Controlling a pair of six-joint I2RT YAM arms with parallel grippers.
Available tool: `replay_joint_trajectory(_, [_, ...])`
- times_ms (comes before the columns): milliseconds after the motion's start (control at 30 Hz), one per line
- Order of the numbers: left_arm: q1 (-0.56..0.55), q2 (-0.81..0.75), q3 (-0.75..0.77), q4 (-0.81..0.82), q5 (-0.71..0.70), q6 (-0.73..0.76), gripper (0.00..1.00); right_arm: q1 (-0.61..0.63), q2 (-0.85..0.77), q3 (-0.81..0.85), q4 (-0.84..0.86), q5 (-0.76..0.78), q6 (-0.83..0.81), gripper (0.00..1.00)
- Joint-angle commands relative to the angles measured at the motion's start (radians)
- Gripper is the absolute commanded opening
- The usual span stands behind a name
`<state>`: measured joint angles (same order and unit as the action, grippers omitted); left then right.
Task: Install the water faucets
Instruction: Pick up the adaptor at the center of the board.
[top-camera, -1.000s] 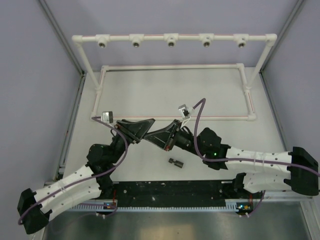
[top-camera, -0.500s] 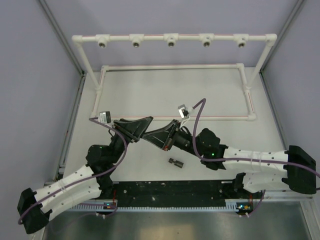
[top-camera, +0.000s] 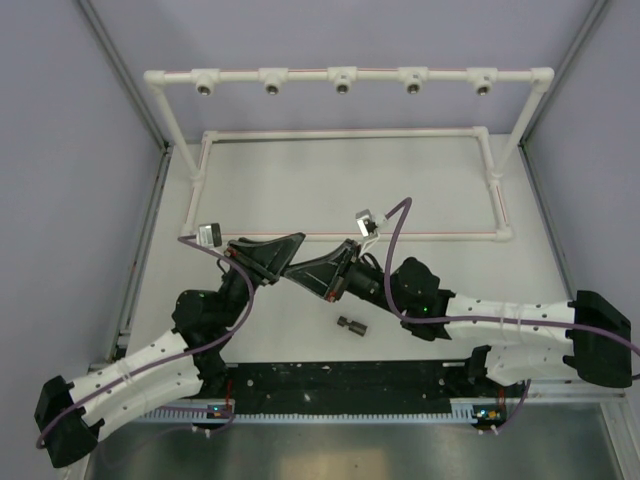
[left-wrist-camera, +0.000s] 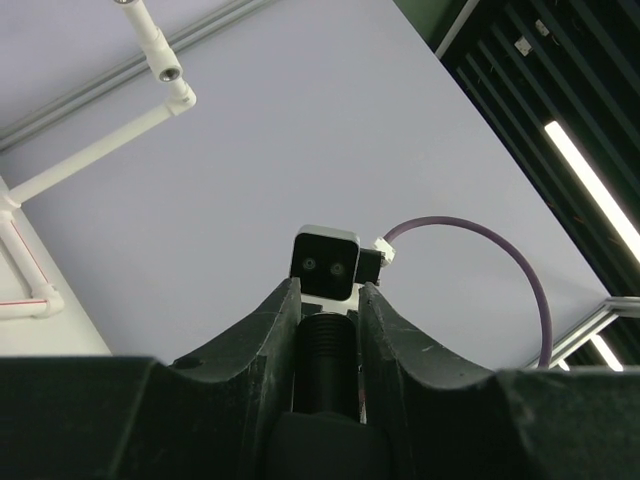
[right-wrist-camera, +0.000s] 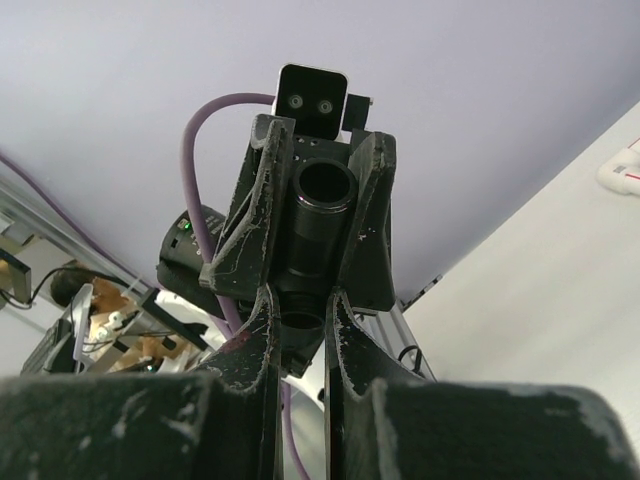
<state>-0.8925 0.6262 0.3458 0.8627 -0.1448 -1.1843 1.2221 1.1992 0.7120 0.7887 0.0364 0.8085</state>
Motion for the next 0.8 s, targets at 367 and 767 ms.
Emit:
replay_joint_trajectory(367, [-0.003,-0.029,0.009,0.061,0.004,-0.005,0.52,0.019,-0.027,-0.013,-0.006,-0.013,0.0,0.0])
replay_joint_trajectory(767, [-0.003,-0.028,0.005,0.061,0.001,-0.009,0.43,0.028,-0.053,-0.025,-0.016,-0.007,0.0,0.0])
